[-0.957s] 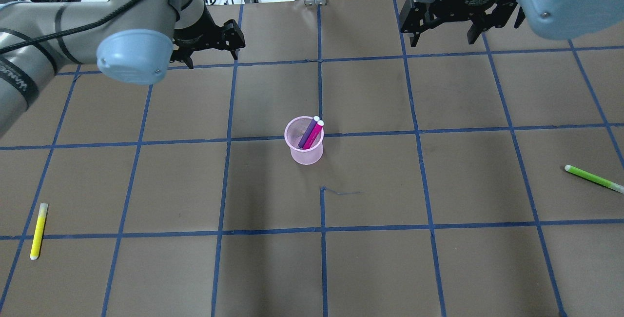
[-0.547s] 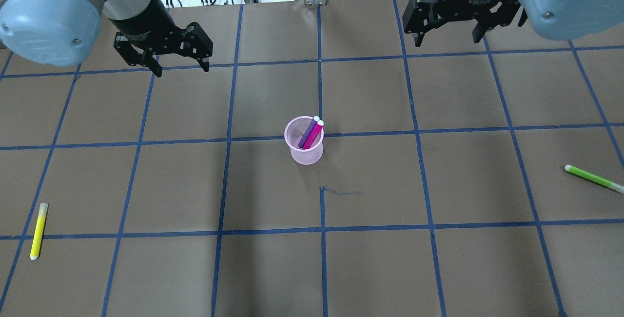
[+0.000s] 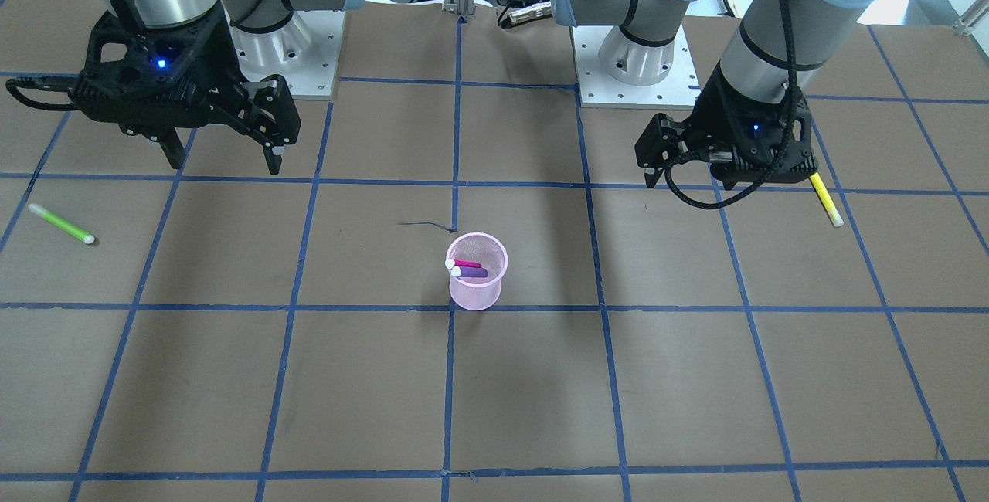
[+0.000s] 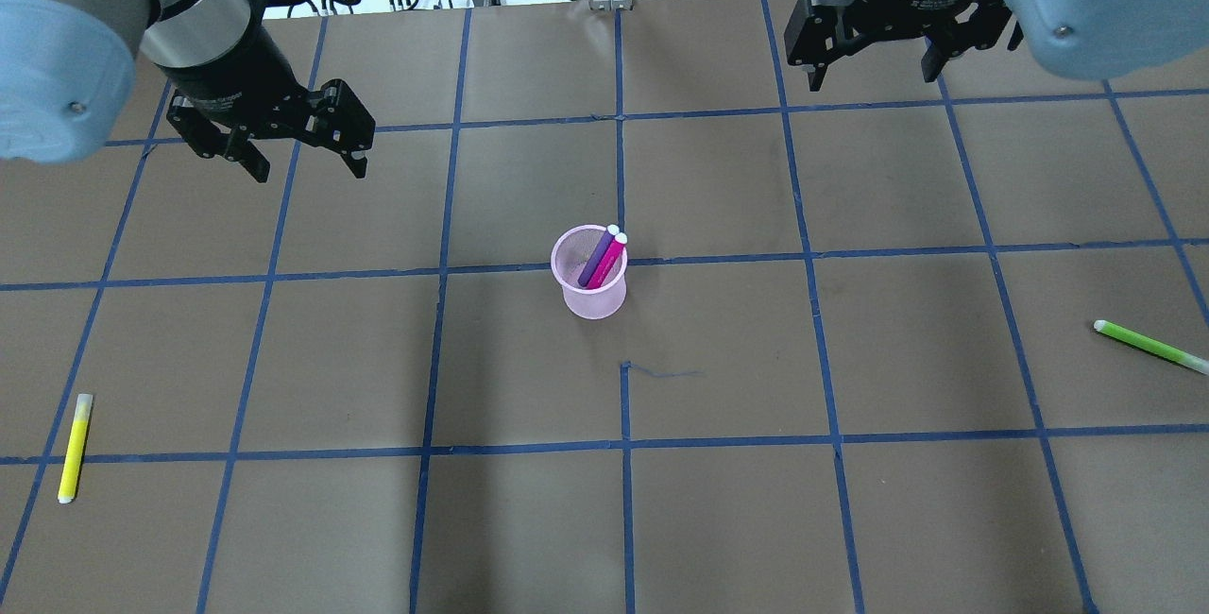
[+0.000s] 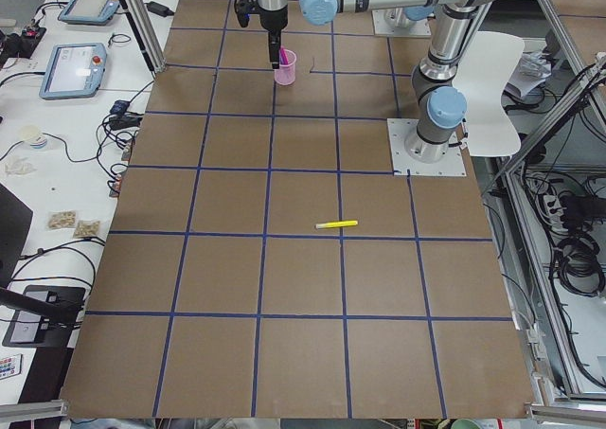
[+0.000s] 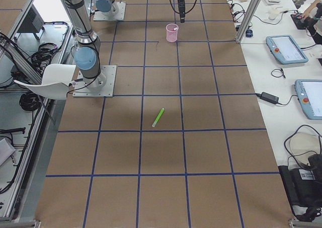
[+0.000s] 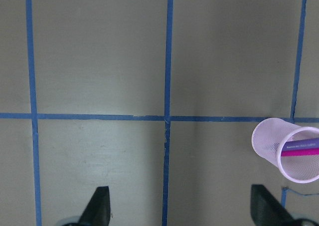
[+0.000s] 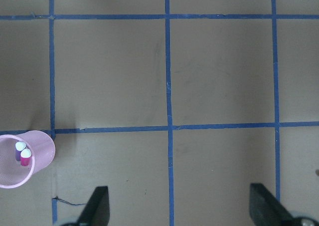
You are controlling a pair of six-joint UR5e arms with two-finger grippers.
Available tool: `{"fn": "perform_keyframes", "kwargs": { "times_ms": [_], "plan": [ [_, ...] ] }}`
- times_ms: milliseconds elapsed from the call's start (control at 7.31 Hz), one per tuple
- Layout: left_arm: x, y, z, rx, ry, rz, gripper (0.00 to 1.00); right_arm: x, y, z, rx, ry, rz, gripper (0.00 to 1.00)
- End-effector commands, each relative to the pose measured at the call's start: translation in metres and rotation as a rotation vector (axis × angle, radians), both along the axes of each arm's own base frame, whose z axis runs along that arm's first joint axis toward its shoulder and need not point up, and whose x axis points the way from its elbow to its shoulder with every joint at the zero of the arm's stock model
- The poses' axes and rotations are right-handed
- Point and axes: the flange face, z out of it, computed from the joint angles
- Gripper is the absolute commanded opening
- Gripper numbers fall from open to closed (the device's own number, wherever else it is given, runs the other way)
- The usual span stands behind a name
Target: Insert purple and pink pens into pink cup
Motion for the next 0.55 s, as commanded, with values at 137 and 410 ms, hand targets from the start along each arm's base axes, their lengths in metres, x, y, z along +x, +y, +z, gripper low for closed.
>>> {"fn": "perform_keyframes", "kwargs": {
  "times_ms": [137, 410],
  "plan": [
    [-0.0020, 0.0310, 0.0142, -0.009, 0.003, -0.030, 1.00, 0.0002, 0.0001, 0.0009, -0.002, -0.001, -0.001, 1.00],
    [-0.0005, 0.0302, 0.0113, -0.003, 0.004, -0.042, 1.00, 0.0002, 0.0002, 0.0001, 0.000, -0.001, -0.001, 1.00]
  ]
}}
